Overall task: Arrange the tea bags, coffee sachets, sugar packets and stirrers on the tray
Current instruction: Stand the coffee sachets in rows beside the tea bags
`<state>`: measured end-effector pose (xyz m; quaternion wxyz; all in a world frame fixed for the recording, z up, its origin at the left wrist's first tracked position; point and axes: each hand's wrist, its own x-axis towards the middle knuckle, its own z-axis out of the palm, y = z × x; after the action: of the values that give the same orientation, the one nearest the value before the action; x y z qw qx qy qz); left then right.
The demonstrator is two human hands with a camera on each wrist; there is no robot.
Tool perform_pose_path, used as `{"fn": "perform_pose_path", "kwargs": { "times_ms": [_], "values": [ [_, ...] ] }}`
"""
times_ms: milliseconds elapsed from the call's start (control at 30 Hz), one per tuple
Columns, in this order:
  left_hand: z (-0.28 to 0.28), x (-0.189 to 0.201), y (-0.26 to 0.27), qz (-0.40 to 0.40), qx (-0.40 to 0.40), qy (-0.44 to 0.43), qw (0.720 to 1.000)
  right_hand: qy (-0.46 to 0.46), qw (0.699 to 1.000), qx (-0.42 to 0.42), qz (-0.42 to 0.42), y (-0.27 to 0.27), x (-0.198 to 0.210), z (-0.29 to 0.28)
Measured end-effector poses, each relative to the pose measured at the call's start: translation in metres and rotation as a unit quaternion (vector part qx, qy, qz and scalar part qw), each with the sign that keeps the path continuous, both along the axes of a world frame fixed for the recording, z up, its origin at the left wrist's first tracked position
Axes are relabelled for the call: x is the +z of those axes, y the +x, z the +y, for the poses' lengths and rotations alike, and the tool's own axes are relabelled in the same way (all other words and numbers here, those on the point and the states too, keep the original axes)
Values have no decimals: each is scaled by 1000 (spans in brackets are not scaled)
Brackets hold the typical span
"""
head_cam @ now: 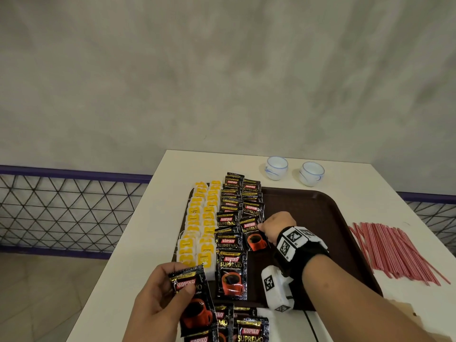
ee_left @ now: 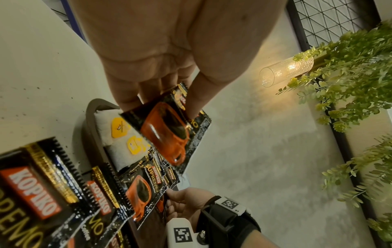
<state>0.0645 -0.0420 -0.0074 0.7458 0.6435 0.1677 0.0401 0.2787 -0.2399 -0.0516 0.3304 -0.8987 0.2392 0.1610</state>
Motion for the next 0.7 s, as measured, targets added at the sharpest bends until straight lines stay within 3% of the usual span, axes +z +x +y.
{"fn": "perform_pose_path", "kwargs": {
  "times_ms": [367, 533, 700],
  "values": [
    [-3, -3, 1, 0, -6, -7, 1000, 120, 989, -87, -6, 10, -14, -5],
    [-8, 0, 4, -9, -15, -16, 1000, 151, 986, -68, -31, 3, -5, -6],
    [-13, 6, 14, -36, -32, 54, 997, 156, 983, -4, -99, -25, 24, -6]
  ]
}}
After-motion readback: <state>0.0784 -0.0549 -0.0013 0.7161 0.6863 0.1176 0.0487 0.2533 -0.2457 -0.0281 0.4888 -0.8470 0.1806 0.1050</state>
